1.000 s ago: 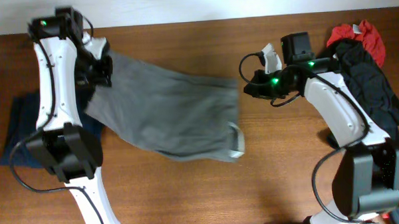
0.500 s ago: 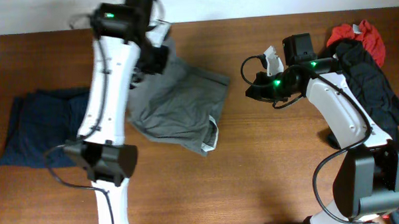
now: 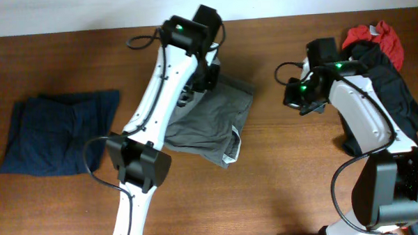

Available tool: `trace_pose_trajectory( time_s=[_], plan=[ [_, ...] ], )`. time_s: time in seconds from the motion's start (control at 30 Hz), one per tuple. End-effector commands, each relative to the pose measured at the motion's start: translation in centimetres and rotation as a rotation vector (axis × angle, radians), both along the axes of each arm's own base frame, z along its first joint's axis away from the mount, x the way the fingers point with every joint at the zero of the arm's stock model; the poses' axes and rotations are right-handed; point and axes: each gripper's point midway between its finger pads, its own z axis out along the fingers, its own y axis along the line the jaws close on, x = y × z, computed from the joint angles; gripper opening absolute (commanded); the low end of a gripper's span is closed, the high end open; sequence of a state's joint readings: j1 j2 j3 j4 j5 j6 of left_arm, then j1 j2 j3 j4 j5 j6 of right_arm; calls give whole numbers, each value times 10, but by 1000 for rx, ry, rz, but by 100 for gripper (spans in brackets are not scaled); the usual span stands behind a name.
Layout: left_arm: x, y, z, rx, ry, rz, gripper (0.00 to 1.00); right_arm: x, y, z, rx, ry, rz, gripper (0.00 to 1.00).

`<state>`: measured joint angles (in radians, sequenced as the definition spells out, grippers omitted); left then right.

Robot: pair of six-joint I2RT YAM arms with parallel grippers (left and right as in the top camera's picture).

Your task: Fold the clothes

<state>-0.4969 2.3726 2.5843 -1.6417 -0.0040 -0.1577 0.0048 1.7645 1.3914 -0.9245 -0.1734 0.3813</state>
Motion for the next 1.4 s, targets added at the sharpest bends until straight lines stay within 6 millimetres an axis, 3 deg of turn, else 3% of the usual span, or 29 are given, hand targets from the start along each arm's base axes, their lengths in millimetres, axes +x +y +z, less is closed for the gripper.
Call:
trace_pose_trajectory(
  time_s=[0.0,0.23,0.5,0.6,0.63,0.73,0.8,0.97,1.07,1.17,1.2,1.27,1.37],
  plan=[
    [-2,-14,-9,-21,19,86,1,4,-30,5,-56,-9,-116,5],
    [-10,-41,-29,-93,96,97,1,1,-56,4,-52,2,-193,5],
    [-27,-75,-60,-106,177,97,1,1,-55,4,-54,3,-188,5],
    [-36,-91,-61,-126,186,65,20,1,-55,4,-54,2,-188,5],
    [-38,-94,-61,-123,182,56,22,1,-55,4,-53,2,-188,5],
    [-42,-95,-56,-116,174,37,43,1,-55,4,-53,2,-188,5],
    [-43,-88,-50,-102,168,43,54,1,-55,4,-53,2,-187,5],
    [-26,-50,-20,-36,74,61,55,7,-39,8,-7,-47,-10,6],
    [-5,-5,6,64,-42,130,58,11,-8,18,128,-123,183,6],
    [10,27,21,74,-87,188,56,9,27,36,298,-206,354,6],
    [15,39,22,70,-82,207,47,6,42,43,362,-234,417,6],
    [20,52,16,51,-50,198,39,2,58,49,409,-248,471,10],
    [22,64,-5,-27,53,175,36,-6,86,47,423,-225,540,12]
  ],
)
